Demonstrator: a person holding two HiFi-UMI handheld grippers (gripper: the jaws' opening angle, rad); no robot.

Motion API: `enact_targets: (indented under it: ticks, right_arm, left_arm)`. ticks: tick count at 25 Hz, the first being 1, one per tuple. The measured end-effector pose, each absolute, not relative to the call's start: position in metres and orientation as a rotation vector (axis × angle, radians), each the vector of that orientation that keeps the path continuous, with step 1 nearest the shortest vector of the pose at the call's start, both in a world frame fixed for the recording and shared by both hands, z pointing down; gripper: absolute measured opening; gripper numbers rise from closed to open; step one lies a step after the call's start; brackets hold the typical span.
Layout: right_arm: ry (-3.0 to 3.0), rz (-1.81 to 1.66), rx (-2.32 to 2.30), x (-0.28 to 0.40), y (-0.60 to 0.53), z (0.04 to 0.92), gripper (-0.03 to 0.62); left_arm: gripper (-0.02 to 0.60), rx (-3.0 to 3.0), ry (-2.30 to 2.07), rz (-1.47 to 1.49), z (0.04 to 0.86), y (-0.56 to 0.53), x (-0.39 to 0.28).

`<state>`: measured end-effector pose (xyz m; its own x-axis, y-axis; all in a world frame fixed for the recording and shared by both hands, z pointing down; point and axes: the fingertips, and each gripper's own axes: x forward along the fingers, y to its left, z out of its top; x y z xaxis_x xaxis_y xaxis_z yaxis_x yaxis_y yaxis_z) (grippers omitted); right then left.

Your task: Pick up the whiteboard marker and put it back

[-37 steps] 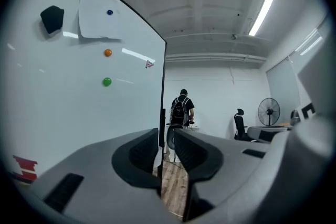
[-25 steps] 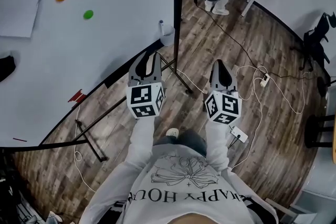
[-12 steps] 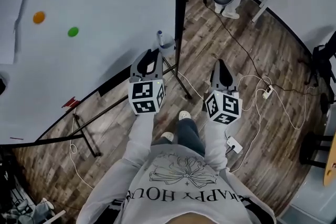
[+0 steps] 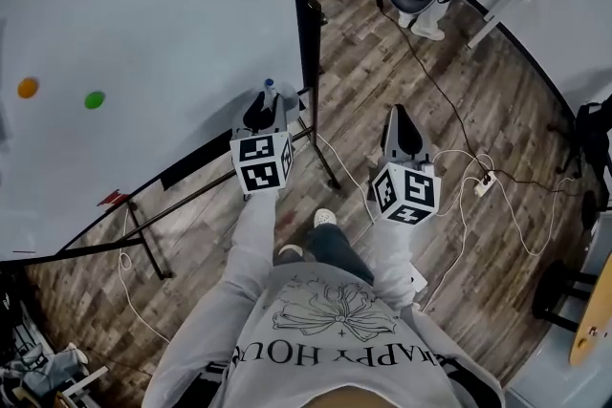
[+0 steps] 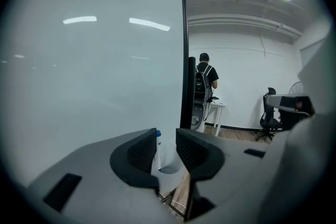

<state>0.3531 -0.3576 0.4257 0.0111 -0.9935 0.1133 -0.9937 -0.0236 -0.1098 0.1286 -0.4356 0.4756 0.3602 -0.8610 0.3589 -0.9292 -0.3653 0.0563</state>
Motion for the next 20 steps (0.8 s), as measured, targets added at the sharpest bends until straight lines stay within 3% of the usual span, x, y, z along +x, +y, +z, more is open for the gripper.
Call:
enact_targets:
  ticks: [17,20]
  right_arm:
    - [-2.235,0.355,2.118,0.380,-0.416,0.469,0.009]
    - [-2.237,0.359,2.107,0.381,-0.420,0.472,0.009]
  left_arm:
    - [0.092,2.183,-1.700,0.521,0.525,-0.488,0.137]
    - [0.067,2.165,-1.721,0.514,0.527,-0.491,0.136]
